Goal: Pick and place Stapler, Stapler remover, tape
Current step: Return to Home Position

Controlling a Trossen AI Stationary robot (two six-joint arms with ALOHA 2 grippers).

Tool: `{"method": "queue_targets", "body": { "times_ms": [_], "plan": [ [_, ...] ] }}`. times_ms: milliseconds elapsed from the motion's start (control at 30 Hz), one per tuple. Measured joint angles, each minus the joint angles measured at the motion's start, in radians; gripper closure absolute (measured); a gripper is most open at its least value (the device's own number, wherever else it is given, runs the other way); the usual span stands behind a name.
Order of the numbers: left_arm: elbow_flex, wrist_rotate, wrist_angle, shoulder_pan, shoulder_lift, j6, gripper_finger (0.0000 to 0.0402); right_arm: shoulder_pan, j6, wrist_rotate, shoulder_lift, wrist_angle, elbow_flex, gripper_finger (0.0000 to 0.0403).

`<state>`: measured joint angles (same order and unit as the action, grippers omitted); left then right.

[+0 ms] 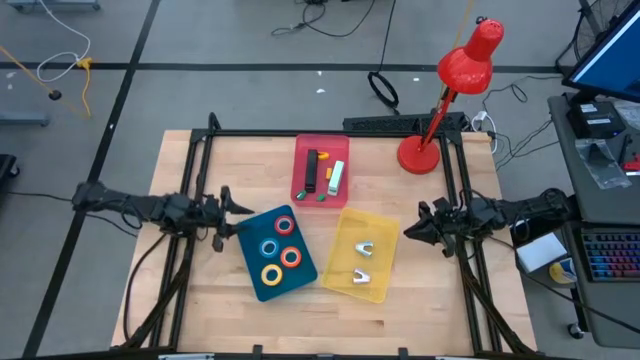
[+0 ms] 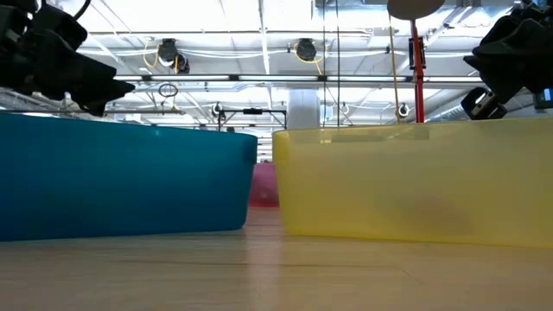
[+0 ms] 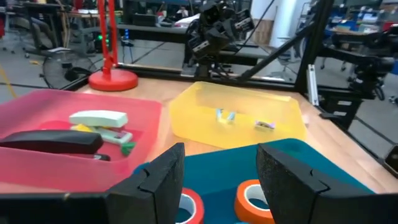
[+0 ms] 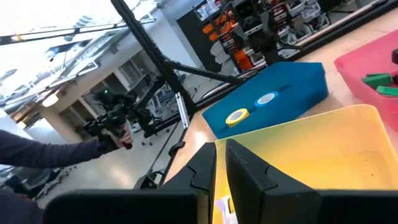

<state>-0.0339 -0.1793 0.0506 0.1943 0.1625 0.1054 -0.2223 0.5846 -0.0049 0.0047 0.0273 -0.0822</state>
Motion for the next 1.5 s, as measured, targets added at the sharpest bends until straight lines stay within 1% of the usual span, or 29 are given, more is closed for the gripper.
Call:
{"method": "queue_targets", "body": {
  "times_ms": [100,200,300,400,467,633,833,1133,1500],
  "plan": [
    [-0.029,0.032,-0.057,-0.038,-0.022,-0.001,0.0204,0.009,0.003,-0.012,0.0,0.005,0.0,0.0374],
    [-0.062,0.083,-0.15,-0.068,-0.064,-0.007,0.0204,0.015,-0.003,-0.015,0.0,0.005,0.0,0.0375],
    [-0.079,0.099,-0.213,-0.086,-0.118,0.003,0.0204,0.021,-0.012,-0.017,0.0,0.006,0.0,0.0374],
    [-0.044,0.1,-0.198,-0.087,-0.161,0.006,0.0204,0.021,-0.026,-0.018,0.0,0.006,0.0,0.0373],
    [-0.025,0.1,-0.152,-0.085,-0.155,-0.012,0.0204,0.021,-0.028,-0.018,0.0,0.006,0.0,0.0374],
    [-0.024,0.101,-0.148,-0.089,-0.145,-0.052,0.0204,0.021,-0.032,-0.015,0.0,0.002,0.0,0.0374],
    [-0.024,0.1,-0.148,-0.09,-0.143,-0.061,0.0204,0.021,-0.05,0.017,0.0,0.0,0.0,0.0374],
    [-0.024,0.096,-0.148,-0.09,-0.143,-0.016,0.0204,0.021,-0.051,0.027,0.0,-0.002,0.0,0.0373],
    [-0.023,0.096,-0.148,-0.09,-0.143,-0.016,0.0204,0.021,-0.048,0.028,0.0,-0.003,0.0,0.0375]
  ]
}}
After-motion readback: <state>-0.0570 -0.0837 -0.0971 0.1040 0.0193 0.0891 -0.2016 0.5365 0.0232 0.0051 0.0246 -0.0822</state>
